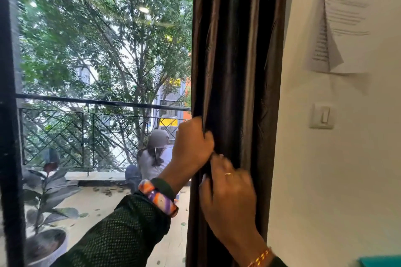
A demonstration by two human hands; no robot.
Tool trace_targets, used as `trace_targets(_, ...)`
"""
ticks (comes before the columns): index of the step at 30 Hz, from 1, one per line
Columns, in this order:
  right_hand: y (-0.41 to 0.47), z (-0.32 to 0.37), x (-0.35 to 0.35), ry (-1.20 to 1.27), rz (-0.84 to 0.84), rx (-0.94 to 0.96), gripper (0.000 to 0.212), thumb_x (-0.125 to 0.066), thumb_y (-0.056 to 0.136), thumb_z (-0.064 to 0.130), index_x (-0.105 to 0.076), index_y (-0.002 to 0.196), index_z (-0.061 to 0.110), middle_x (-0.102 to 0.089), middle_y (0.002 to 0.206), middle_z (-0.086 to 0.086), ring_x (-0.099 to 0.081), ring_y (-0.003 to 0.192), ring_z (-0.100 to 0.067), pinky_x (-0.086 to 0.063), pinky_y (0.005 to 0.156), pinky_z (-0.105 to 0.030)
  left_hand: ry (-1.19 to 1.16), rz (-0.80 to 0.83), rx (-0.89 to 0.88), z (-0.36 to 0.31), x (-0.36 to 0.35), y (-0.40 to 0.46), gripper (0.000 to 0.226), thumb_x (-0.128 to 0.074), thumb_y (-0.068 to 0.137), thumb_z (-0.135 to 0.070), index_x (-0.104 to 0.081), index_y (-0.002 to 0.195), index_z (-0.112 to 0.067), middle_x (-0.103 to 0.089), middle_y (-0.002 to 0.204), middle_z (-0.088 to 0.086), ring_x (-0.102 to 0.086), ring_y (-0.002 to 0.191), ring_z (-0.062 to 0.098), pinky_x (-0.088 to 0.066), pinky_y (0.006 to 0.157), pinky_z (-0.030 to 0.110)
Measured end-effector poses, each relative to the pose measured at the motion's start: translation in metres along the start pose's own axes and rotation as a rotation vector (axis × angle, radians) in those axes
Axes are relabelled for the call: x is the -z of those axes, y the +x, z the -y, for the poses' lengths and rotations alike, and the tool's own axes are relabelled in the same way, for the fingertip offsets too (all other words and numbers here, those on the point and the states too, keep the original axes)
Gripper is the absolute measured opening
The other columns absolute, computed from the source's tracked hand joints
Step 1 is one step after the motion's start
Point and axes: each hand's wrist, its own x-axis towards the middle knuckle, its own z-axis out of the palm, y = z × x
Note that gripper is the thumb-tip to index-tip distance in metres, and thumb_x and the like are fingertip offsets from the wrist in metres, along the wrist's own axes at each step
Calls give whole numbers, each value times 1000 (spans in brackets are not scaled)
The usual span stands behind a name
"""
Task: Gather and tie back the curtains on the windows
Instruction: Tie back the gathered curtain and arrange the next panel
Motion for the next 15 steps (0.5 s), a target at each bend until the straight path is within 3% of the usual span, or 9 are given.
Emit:
trace_targets(2,17,-13,5,23,-288,69,40,-50,82,16,-62,119,8,-66,120,-7,-59,114,-21,-43,83,-36,-8,-5,-26,2,8,-3,8,-52,82,-2,-59,81,3,-63,78,25,-59,75,37,-29,57,25)
trace_targets(4,38,-22,16,122,-342,-26,49,-50,85,15,-47,134,8,-51,138,-10,-45,130,-23,-39,95,-37,-4,-11,-53,3,16,-8,16,-52,85,-2,-61,97,2,-65,86,23,-61,81,35,-34,62,24)
trace_targets(6,57,-23,23,362,-201,-235,68,-58,88,18,-25,147,10,-42,146,-11,-43,132,-24,-37,103,-30,5,-35,-81,2,24,-14,39,-50,87,-1,-52,126,-5,-66,88,20,-62,81,33,-40,68,26)
trace_targets(7,65,-23,25,468,-99,-316,77,-61,88,19,-16,149,11,-43,145,-11,-47,128,-24,-38,99,-25,21,-45,-93,2,27,-16,56,-49,88,-1,-36,141,-13,-64,80,16,-61,73,30,-42,66,29)
trace_targets(9,77,-24,24,558,5,-425,80,-62,87,15,-13,150,11,-53,134,-14,-57,115,-27,-44,92,-27,105,-78,-184,4,33,-22,79,-46,89,-1,1,145,-32,-49,60,0,-47,49,16,-36,50,28)
trace_targets(10,80,-25,21,589,22,-462,75,-60,86,10,-19,149,10,-59,125,-17,-60,109,-30,-48,91,-31,144,-94,-246,6,37,-24,82,-45,89,1,6,141,-38,-42,58,-4,-40,45,10,-29,45,25)
trace_targets(11,81,-24,17,613,47,-492,67,-57,85,6,-27,146,8,-62,119,-19,-62,106,-33,-50,91,-35,159,-99,-270,8,40,-25,81,-44,89,3,4,140,-38,-41,62,-3,-40,45,9,-27,46,24)
trace_targets(13,72,-20,10,600,143,-497,57,-49,85,3,-37,140,7,-63,116,-21,-61,107,-36,-51,92,-43,164,-56,-251,10,46,-27,67,-44,89,4,-19,143,-26,-52,76,12,-53,58,25,-40,60,26)
trace_targets(15,54,-11,3,564,238,-433,64,-45,85,3,-29,145,14,-63,114,-21,-61,105,-38,-51,90,-47,135,-31,-192,5,51,-29,45,-48,91,-2,-46,135,-13,-62,95,25,-62,86,36,-43,79,26)
